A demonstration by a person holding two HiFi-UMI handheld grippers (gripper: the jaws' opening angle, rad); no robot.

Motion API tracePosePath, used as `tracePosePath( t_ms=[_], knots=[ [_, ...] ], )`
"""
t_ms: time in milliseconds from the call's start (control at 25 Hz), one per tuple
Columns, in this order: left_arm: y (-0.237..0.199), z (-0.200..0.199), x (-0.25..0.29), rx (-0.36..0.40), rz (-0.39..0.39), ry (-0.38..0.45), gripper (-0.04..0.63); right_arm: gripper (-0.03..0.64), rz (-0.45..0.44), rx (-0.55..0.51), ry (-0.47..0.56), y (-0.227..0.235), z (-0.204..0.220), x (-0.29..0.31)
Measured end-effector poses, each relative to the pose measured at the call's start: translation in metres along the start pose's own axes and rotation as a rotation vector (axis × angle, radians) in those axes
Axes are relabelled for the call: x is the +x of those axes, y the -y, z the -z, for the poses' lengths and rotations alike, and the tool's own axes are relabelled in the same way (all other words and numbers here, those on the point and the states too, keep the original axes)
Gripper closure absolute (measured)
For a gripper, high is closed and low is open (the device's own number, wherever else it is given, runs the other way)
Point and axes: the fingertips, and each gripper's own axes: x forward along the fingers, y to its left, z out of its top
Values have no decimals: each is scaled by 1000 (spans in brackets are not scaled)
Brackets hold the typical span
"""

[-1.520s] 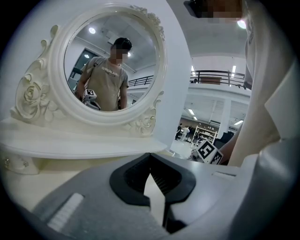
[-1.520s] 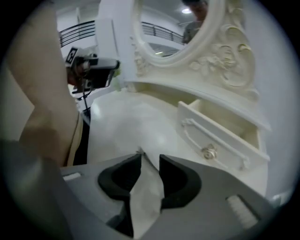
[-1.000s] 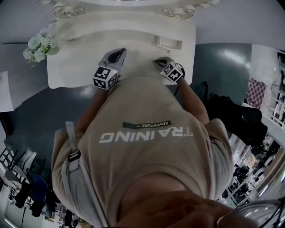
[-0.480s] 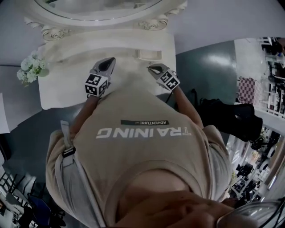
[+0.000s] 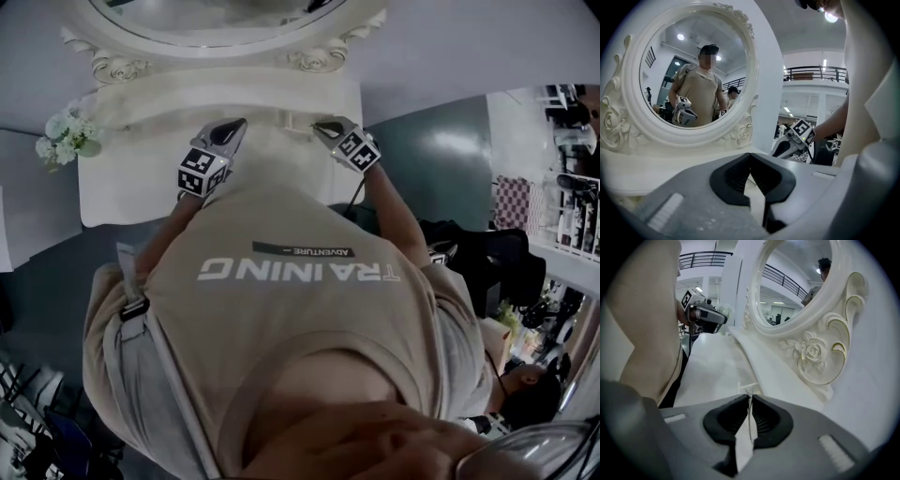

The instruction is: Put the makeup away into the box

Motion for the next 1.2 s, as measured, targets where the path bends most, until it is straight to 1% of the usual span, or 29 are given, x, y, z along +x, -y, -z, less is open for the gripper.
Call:
tracePosePath(
  t_ms=[120,240,360,600,800,920,1040,1120,1200],
  knots=[
    [1,-1,-7,13,-10,5,589,586,-43,-17,-37,2,1,12],
    [-5,1,-14,-3,-37,10,588,585,-95,-45,-89,-2,6,26],
    [-7,1,-22,-15,-68,32,589,585,-125,-58,-122,-5,12,34],
    [-4,15,-34,-40,-95,38,589,585,-141,-47,-146,-6,17,46],
    [-15,15,-45,-71,-140,53,589,586,-164,-14,-150,-7,9,50],
    [-22,17,-49,-81,-160,61,588,584,-188,-14,-154,-10,15,55],
    [-25,18,-48,-90,-163,67,588,583,-204,-22,-150,-6,19,58],
    [-25,22,-48,-93,-158,57,589,560,-200,-22,-152,-5,20,57],
    [-24,26,-48,-95,-159,46,588,555,-194,-20,-152,-6,19,56]
  ],
)
